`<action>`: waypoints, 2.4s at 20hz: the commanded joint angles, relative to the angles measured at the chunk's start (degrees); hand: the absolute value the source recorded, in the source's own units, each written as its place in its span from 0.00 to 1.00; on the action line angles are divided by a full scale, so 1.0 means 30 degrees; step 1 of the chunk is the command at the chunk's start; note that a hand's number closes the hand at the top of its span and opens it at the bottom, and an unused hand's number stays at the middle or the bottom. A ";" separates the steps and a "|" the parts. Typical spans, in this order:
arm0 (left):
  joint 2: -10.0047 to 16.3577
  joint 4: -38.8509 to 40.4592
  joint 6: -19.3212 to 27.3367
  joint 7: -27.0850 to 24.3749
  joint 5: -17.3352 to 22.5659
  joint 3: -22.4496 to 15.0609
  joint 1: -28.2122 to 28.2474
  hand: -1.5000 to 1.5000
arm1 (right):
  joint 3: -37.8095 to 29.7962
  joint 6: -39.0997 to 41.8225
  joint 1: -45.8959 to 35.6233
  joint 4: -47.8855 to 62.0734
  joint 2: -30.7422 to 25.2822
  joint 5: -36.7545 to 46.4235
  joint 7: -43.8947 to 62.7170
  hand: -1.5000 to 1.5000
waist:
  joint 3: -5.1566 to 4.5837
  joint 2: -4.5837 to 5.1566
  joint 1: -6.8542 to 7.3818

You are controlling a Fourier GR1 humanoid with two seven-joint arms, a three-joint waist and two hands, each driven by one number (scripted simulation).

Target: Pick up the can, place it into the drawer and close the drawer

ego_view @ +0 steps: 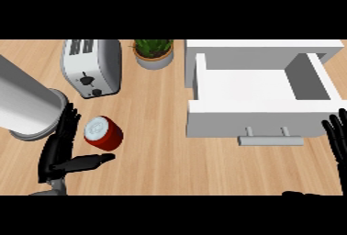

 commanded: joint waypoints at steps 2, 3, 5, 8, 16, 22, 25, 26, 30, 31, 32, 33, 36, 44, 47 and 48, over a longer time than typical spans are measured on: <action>-0.0034 0.1469 -0.0291 -0.1610 0.0021 0.0189 0.0571 0.00 | 0.0649 -0.0262 0.0880 -0.0864 0.0930 0.0665 0.0020 0.00 | 0.0001 -0.0003 -0.0016; 0.0117 0.0599 -0.0244 -0.1319 0.0007 0.0240 0.1025 0.00 | -0.1032 0.0837 0.0812 0.0190 -0.0161 -0.0799 -0.0712 0.00 | 0.0005 -0.0007 -0.0003; -0.0378 0.1605 -0.0244 -0.1372 -0.0039 -0.0206 0.0435 0.00 | 0.0902 -0.0452 0.0407 -0.1164 0.0988 0.0973 0.0508 0.00 | 0.0002 -0.0003 -0.0001; 0.0587 0.4614 -0.0940 -0.2690 0.0665 0.1154 -0.1308 0.00 | -0.0548 0.0219 -0.0581 -0.0559 -0.0234 -0.0216 0.0907 0.00 | -0.0003 0.0013 -0.0042; 0.0679 0.7052 -0.1236 -0.4688 0.0883 0.1518 -0.0930 0.00 | 0.1662 -0.0845 0.0925 -0.0262 0.0993 0.1440 -0.1069 0.00 | 0.0000 0.0006 -0.0020; 0.0765 1.0136 -0.0384 -0.5697 0.0837 0.1991 -0.3419 0.00 | 0.0712 -0.0669 0.0382 -0.1228 0.1011 0.0789 0.0452 0.00 | -0.0003 0.0014 -0.0071; 0.0079 0.7204 0.0224 -0.4358 0.0636 0.0888 -0.2034 0.00 | 0.0993 -0.0206 0.1024 -0.0775 0.1005 0.1088 -0.0575 0.00 | 0.0006 -0.0008 -0.0010; 0.0614 0.8618 -0.0249 -0.4643 0.0898 0.1464 -0.2950 0.00 | -0.1985 0.1075 0.0066 -0.1649 -0.0817 -0.2144 0.1492 0.00 | 0.0003 -0.0001 -0.0057; 0.1114 0.7988 -0.0575 -0.3413 0.1267 0.1428 -0.3326 0.00 | -0.0438 0.0289 -0.0335 0.0247 0.0229 -0.0065 -0.0464 0.00 | 0.0009 -0.0003 0.0015; 0.0935 1.2149 -0.0093 -0.6139 0.0840 0.1923 -0.4875 0.00 | 0.0548 0.0357 0.1363 -0.0503 0.1000 0.0693 -0.1591 0.00 | -0.0001 0.0019 -0.0114; 0.0559 1.0774 0.0155 -0.5706 0.0775 0.1397 -0.4231 0.00 | 0.0669 0.0086 0.1307 -0.1915 0.1005 0.0287 0.0711 0.00 | 0.0001 0.0003 -0.0068; 0.0665 0.8094 0.0050 -0.4015 0.1048 0.1061 -0.3103 0.00 | -0.0191 0.0414 0.1151 -0.1265 0.0649 0.0143 0.0005 0.00 | 0.0007 -0.0011 -0.0014; 0.0514 1.0407 -0.0277 -0.5890 0.1235 0.1373 -0.3558 0.00 | -0.0381 0.1091 0.2036 -0.1955 0.0803 -0.0294 -0.0758 0.00 | 0.0004 -0.0007 -0.0061; 0.0420 1.2291 0.0030 -0.5560 0.1188 0.1134 -0.5979 0.00 | -0.0957 0.1221 0.1090 -0.2633 0.0256 -0.1199 0.1496 0.00 | 0.0002 -0.0002 -0.0075; 0.0211 1.3335 0.0653 -0.5852 0.0800 0.0966 -0.7012 0.00 | -0.1110 0.0743 0.0356 -0.2434 0.0351 -0.1057 0.1561 0.00 | -0.0001 0.0010 -0.0097; 0.0056 1.3114 -0.0100 -0.6689 0.1006 0.0798 -0.6072 0.00 | -0.1289 0.1469 0.1219 -0.1081 0.0587 -0.0814 -0.0492 0.00 | 0.0003 0.0005 -0.0080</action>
